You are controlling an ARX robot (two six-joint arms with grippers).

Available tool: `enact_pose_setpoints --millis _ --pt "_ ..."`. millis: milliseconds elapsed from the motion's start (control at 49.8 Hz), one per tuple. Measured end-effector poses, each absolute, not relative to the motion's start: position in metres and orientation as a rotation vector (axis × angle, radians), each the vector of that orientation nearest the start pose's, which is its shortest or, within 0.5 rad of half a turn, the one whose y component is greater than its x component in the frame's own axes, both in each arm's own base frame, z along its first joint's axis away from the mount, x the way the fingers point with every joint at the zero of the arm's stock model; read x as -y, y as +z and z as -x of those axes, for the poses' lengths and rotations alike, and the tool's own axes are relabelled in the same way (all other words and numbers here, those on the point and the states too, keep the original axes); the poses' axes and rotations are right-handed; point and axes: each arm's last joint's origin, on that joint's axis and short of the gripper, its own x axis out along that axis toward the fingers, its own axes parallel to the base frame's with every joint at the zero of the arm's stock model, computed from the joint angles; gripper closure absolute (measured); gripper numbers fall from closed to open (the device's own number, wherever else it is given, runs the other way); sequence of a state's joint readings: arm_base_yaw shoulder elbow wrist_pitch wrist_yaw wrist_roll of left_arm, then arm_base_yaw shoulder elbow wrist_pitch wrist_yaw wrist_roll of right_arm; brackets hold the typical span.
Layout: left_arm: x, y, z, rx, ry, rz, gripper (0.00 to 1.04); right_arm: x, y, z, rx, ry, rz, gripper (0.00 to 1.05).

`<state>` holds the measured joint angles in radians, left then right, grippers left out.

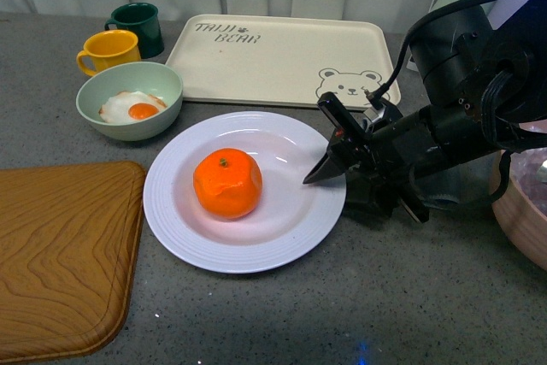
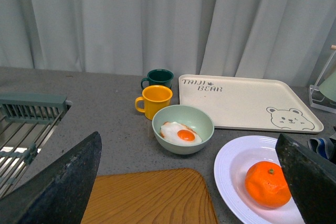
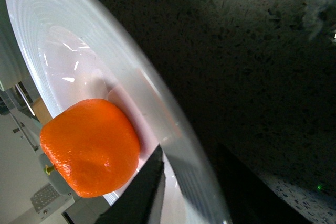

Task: Place orange and plate with both arms

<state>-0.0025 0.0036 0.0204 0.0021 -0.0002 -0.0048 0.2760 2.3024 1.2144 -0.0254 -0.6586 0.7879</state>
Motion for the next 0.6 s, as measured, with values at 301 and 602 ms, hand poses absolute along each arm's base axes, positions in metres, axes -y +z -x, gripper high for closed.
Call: enact_pose_setpoints --millis 301,602 --pt "0.0 0.17 -0.097 0.018 -0.002 0.005 0.07 -0.128 0.044 -0.386 -1.384 0.446 -0.864 1.01" --pt "0.0 0.17 -0.097 0.019 -0.002 0.005 0.07 -0.119 0.043 -0.382 -1.262 0.507 -0.896 1.01"
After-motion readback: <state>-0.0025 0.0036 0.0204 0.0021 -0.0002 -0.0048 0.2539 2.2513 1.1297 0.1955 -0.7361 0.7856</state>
